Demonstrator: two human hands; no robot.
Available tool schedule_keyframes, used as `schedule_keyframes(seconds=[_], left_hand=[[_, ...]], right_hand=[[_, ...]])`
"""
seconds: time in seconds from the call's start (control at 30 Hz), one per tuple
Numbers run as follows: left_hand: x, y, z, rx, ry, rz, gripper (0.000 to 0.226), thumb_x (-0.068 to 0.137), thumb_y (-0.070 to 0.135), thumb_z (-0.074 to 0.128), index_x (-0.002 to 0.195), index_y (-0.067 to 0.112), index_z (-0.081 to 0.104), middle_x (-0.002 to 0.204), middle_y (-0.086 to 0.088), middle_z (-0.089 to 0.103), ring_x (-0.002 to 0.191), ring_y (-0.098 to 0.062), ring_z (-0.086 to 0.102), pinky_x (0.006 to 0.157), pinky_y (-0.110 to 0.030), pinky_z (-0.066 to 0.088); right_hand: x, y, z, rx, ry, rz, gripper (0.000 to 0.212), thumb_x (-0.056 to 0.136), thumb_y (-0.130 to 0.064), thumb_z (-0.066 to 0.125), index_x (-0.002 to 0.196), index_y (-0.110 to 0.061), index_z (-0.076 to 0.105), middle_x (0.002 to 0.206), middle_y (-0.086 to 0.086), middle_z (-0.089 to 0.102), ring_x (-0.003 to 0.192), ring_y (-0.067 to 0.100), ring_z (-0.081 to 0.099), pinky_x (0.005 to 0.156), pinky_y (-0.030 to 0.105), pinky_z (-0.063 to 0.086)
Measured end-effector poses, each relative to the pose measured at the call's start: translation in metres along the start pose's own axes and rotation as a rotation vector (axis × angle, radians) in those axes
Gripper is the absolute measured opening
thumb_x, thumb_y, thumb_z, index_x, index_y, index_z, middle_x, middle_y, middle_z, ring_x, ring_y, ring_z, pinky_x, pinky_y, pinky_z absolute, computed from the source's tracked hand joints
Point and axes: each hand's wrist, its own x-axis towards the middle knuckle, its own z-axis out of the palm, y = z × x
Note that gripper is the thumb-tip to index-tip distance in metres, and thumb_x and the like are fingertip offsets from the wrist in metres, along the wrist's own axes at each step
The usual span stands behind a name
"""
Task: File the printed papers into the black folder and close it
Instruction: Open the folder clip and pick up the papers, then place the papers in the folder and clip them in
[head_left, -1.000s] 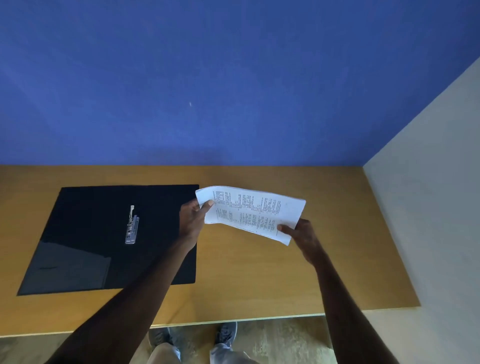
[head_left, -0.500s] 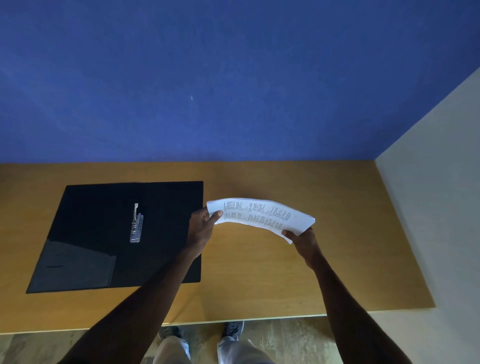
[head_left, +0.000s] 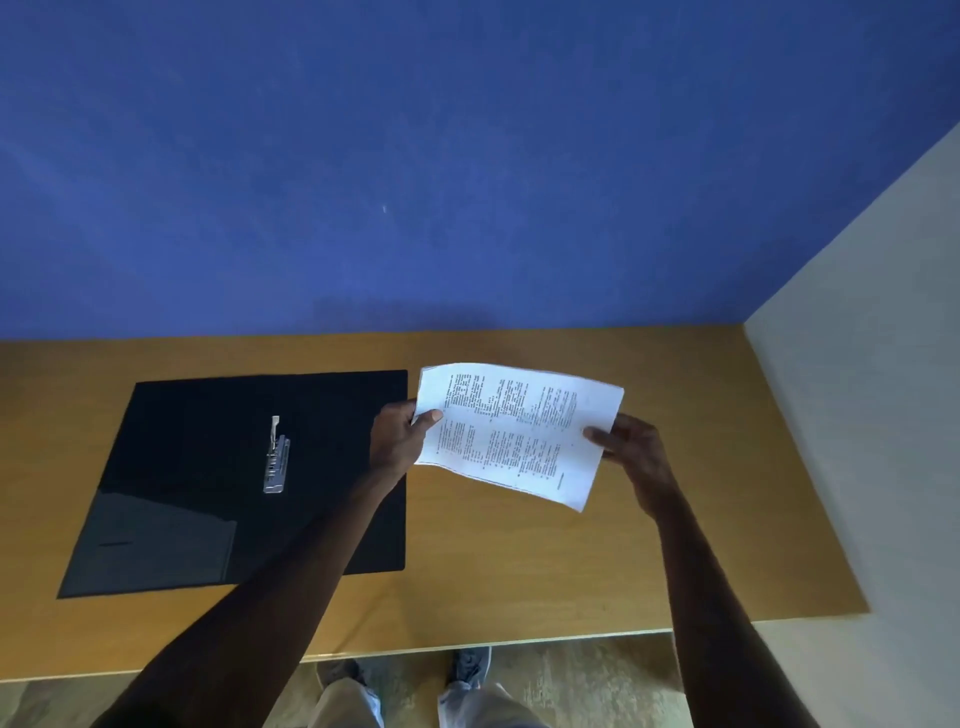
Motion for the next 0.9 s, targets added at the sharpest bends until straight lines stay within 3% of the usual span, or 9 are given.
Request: schedule_keyframes(seconds=[0.13, 0.3, 0.5, 0.6, 0.67, 0.73, 0.8, 0.87, 0.9], left_hand=[[-0.001, 0.008, -0.023, 0.065, -0.049, 0.033, 0.018, 0.098, 0.027, 0.073, 0.102, 0.013, 0.084, 0.095, 0.003, 0.084, 0.087, -0.021, 0.081, 0.073, -0.044, 0.064], [-0.006, 0.017, -0.045, 0.091, -0.111, 0.065, 0.030, 0.094, 0.037, 0.072, 0.098, 0.009, 0.083, 0.093, -0.001, 0.084, 0.085, -0.024, 0.082, 0.073, -0.051, 0.065], [0.000, 0.014, -0.077, 0.148, -0.128, 0.103, 0.054, 0.084, 0.053, 0.066, 0.097, 0.003, 0.080, 0.088, -0.006, 0.082, 0.081, -0.030, 0.080, 0.069, -0.055, 0.061], [0.004, 0.004, -0.090, 0.086, -0.130, 0.113, 0.057, 0.083, 0.059, 0.067, 0.101, 0.007, 0.081, 0.093, -0.005, 0.083, 0.086, -0.030, 0.080, 0.076, -0.058, 0.061], [0.008, -0.003, -0.096, 0.056, -0.116, 0.143, 0.056, 0.085, 0.060, 0.071, 0.119, 0.016, 0.078, 0.114, -0.004, 0.081, 0.106, -0.030, 0.077, 0.089, -0.059, 0.062], [0.011, -0.014, -0.101, 0.085, -0.019, 0.129, 0.077, 0.088, 0.057, 0.076, 0.155, 0.027, 0.053, 0.157, -0.001, 0.056, 0.145, -0.025, 0.051, 0.117, -0.051, 0.046], [0.007, -0.021, -0.107, -0.017, 0.091, -0.015, 0.105, 0.089, 0.051, 0.082, 0.170, 0.026, 0.021, 0.173, 0.001, 0.029, 0.158, -0.020, 0.028, 0.125, -0.047, 0.032], [-0.003, -0.023, -0.116, -0.297, 0.083, -0.100, 0.102, 0.091, 0.045, 0.085, 0.169, 0.022, 0.024, 0.164, -0.001, 0.046, 0.150, -0.019, 0.047, 0.121, -0.046, 0.043], [-0.011, -0.024, -0.121, -0.409, 0.039, -0.120, 0.081, 0.096, 0.038, 0.081, 0.162, 0.020, 0.038, 0.151, 0.000, 0.061, 0.138, -0.017, 0.061, 0.113, -0.044, 0.051]], right_hand=[[0.024, -0.060, 0.000, -0.216, -0.073, -0.072, 0.029, 0.089, 0.002, 0.081, 0.118, 0.000, 0.076, 0.104, 0.021, 0.081, 0.079, 0.007, 0.073, 0.071, 0.018, 0.053], [0.048, -0.093, 0.054, -0.696, -0.375, -0.082, 0.019, 0.086, -0.023, 0.087, 0.104, -0.021, 0.081, 0.090, -0.005, 0.083, 0.078, 0.013, 0.080, 0.069, 0.034, 0.059], [0.039, -0.090, 0.122, -0.854, -0.385, -0.176, 0.022, 0.096, -0.033, 0.073, 0.115, -0.026, 0.082, 0.098, -0.009, 0.081, 0.085, 0.013, 0.078, 0.074, 0.035, 0.061], [0.038, -0.082, 0.137, -0.836, -0.330, -0.160, 0.023, 0.091, -0.040, 0.073, 0.109, -0.030, 0.083, 0.093, -0.009, 0.082, 0.082, 0.011, 0.077, 0.075, 0.035, 0.060], [0.039, -0.076, 0.144, -0.790, -0.291, -0.126, 0.020, 0.088, -0.039, 0.075, 0.102, -0.029, 0.084, 0.086, -0.008, 0.081, 0.077, 0.011, 0.077, 0.072, 0.033, 0.059], [0.038, -0.072, 0.153, -0.669, -0.270, -0.104, 0.013, 0.089, -0.029, 0.080, 0.097, -0.021, 0.086, 0.085, -0.002, 0.083, 0.072, 0.012, 0.075, 0.069, 0.033, 0.057], [0.034, -0.069, 0.161, -0.454, -0.257, -0.069, 0.011, 0.091, -0.018, 0.081, 0.097, -0.010, 0.086, 0.090, 0.011, 0.084, 0.072, 0.018, 0.075, 0.067, 0.035, 0.056], [0.029, -0.066, 0.171, -0.245, -0.242, -0.018, 0.015, 0.092, -0.013, 0.082, 0.099, 0.000, 0.083, 0.097, 0.023, 0.082, 0.079, 0.027, 0.078, 0.071, 0.042, 0.060], [0.027, -0.063, 0.177, -0.164, -0.232, 0.008, 0.016, 0.092, -0.012, 0.082, 0.101, 0.001, 0.083, 0.099, 0.022, 0.082, 0.084, 0.032, 0.080, 0.074, 0.045, 0.063]])
